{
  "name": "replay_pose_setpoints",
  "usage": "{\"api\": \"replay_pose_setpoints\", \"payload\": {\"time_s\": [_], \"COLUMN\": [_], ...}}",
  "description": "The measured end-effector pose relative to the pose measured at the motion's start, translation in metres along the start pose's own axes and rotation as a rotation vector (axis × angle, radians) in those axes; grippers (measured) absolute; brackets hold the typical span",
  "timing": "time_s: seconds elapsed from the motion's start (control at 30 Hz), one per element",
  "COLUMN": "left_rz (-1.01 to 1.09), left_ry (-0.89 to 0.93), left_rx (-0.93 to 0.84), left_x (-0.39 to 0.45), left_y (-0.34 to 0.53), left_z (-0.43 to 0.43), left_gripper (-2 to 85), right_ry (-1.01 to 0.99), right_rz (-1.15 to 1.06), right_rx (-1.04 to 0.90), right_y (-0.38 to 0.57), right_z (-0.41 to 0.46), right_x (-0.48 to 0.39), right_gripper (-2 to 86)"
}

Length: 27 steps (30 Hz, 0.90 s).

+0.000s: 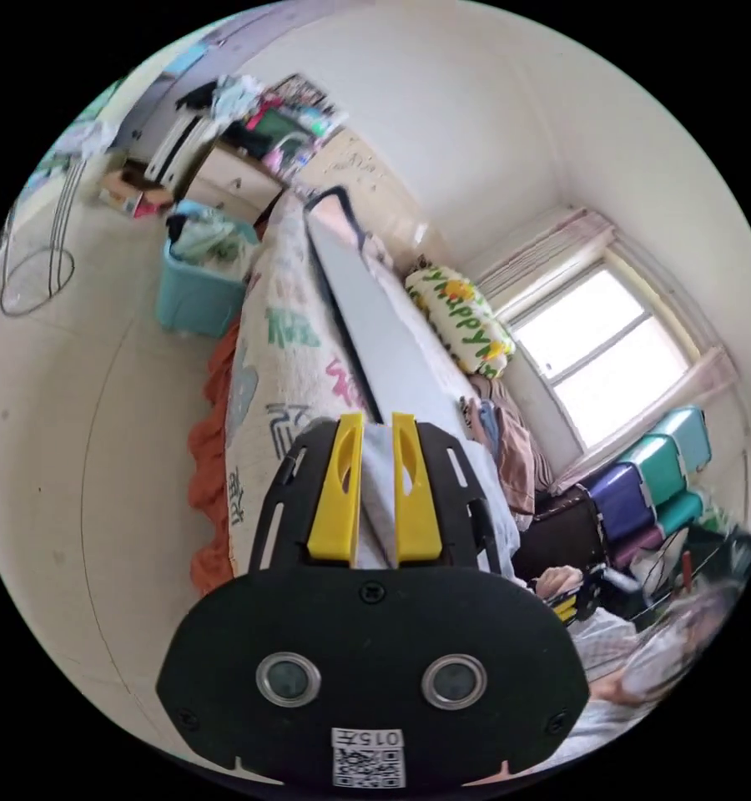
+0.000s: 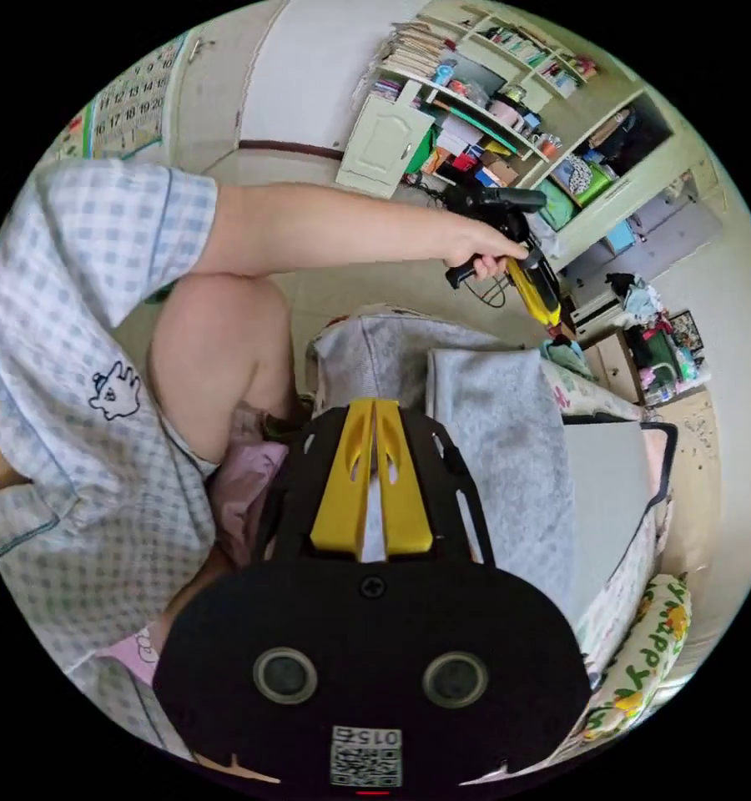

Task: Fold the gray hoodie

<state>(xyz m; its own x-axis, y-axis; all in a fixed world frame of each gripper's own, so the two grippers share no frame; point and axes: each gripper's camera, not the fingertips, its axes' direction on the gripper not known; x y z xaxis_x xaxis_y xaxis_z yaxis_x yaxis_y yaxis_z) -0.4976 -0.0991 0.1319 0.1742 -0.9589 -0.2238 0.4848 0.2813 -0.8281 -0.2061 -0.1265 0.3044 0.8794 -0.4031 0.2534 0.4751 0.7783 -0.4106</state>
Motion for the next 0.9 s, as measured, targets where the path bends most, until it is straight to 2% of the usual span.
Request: {"api": "replay_pose_setpoints", "payload": {"time_s": [0.03,0.1,0.17,0.3,0.33,0.4,0.47,0.53,0.6,0.77,0.9], "left_rz": [0.051,0.277,0.473,0.791,0.846,1.001,1.006,1.000,1.076,1.087,1.130], "left_ry": [-0.014,-0.059,-0.086,-0.190,-0.203,-0.327,-0.359,-0.310,-0.494,-0.499,-0.446], "left_rx": [0.056,0.313,0.515,0.665,0.635,0.343,0.165,-0.032,-0.229,-0.323,-0.442], "left_x": [0.014,0.080,0.131,0.220,0.229,0.255,0.248,0.231,0.218,0.201,0.187], "left_y": [0.006,0.043,0.085,0.198,0.211,0.249,0.269,0.286,0.313,0.333,0.355], "left_z": [-0.012,-0.056,-0.081,-0.085,-0.080,-0.040,-0.007,0.025,0.072,0.119,0.145], "left_gripper": [6.0,6.7,7.9,11.0,10.2,7.9,8.1,8.6,8.8,8.3,4.0], "right_ry": [0.004,0.056,0.110,0.244,0.250,0.226,0.195,0.192,0.224,0.217,0.185], "right_rz": [0.028,0.144,0.212,0.244,0.258,0.260,0.244,0.225,0.212,0.200,0.200], "right_rx": [0.040,0.180,0.235,0.261,0.271,0.238,0.166,0.128,0.098,0.069,-0.031], "right_y": [0.009,0.044,0.063,0.089,0.092,0.095,0.093,0.090,0.084,0.072,0.061], "right_z": [-0.008,-0.033,-0.041,-0.044,-0.044,-0.031,-0.016,-0.005,0.002,0.013,0.035], "right_x": [0.004,0.020,0.027,0.022,0.022,0.022,0.022,0.020,0.019,0.025,0.036], "right_gripper": [-0.9,-0.8,-0.4,3.7,4.5,4.8,4.3,4.2,4.1,4.5,4.6]}}
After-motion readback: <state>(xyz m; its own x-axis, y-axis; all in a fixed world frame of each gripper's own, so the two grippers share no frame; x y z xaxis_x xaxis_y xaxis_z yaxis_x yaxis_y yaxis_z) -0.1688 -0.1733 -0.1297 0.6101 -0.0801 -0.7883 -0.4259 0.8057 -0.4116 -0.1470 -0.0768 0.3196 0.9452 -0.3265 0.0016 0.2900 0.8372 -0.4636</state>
